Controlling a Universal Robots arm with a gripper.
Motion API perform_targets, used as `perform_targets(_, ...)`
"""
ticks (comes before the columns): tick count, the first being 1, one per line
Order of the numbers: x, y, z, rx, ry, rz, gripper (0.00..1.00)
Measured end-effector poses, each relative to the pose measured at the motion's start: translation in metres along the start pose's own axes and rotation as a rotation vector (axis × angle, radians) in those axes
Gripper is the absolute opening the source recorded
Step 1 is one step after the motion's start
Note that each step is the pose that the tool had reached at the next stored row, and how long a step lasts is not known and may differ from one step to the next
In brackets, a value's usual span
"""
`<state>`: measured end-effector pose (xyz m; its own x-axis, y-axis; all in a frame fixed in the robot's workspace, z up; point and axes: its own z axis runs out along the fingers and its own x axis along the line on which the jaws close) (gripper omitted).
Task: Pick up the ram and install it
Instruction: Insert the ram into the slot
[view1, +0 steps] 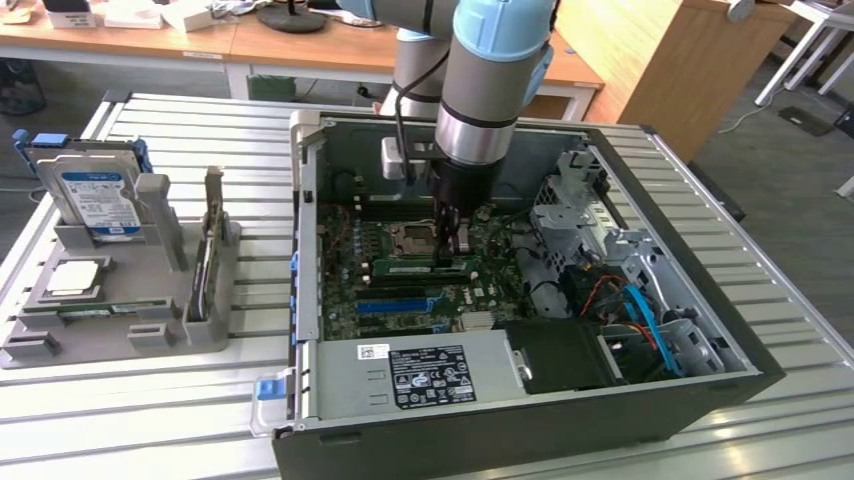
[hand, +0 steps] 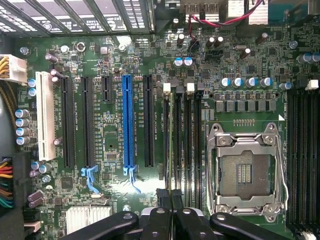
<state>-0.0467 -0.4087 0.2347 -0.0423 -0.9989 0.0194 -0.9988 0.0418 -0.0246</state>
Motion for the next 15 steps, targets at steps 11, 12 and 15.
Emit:
perform_targets(11, 0.0, 0.0, 0.0, 0.0003, -0.0004, -0.015, 0.12)
perform_targets(12, 0.0, 0.0, 0.0, 0.0003, -0.0004, -0.017, 0.12)
perform_targets(15, 0.0, 0.0, 0.0, 0.0004, -0.0006, -0.02, 0.12)
